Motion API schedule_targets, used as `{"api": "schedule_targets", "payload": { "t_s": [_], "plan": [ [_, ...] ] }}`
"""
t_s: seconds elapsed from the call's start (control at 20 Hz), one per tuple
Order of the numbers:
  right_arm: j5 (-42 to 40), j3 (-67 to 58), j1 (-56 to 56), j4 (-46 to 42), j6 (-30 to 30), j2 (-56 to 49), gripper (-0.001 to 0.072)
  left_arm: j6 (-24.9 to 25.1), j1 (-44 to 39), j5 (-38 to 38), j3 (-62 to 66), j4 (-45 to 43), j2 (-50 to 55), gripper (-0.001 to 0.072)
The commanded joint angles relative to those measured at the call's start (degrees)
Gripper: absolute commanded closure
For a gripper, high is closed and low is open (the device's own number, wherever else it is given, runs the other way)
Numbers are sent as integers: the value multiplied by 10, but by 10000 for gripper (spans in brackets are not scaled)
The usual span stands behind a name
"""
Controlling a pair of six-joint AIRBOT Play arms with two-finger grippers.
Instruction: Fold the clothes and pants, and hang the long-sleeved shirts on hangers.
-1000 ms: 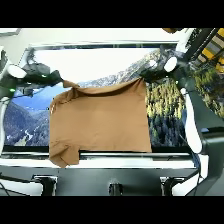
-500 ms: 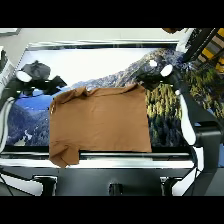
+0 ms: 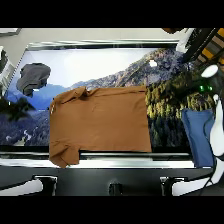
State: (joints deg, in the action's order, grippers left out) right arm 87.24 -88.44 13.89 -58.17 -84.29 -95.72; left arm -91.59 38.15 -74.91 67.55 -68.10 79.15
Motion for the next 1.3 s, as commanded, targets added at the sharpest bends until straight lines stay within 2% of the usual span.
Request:
{"api": "schedule_targets", "payload": {
  "t_s": [0.0,0.15,0.35,0.55,0.7,0.8,1.0,1.1,1.25],
  "plan": [
    [-16,191,20,7,58,83,192,3,36,10,-171,-3,-86,252],
    [-52,338,20,21,99,145,189,25,35,13,-239,-3,-108,252],
    [-93,474,20,39,119,188,172,25,35,3,-248,0,-108,252],
    [-140,561,20,119,157,199,177,25,36,-3,-256,-1,-108,252],
    [-171,595,19,133,157,199,183,34,35,10,-284,0,-111,252],
    [-175,607,19,153,162,199,269,45,35,26,-303,11,-110,252],
    [-170,607,19,205,185,203,637,114,35,66,-339,107,-110,252],
    [-174,606,19,218,185,218,668,128,35,83,-352,127,-110,252],
    [-172,604,19,217,182,248,678,128,35,108,-366,127,-109,252]
  ]
}}
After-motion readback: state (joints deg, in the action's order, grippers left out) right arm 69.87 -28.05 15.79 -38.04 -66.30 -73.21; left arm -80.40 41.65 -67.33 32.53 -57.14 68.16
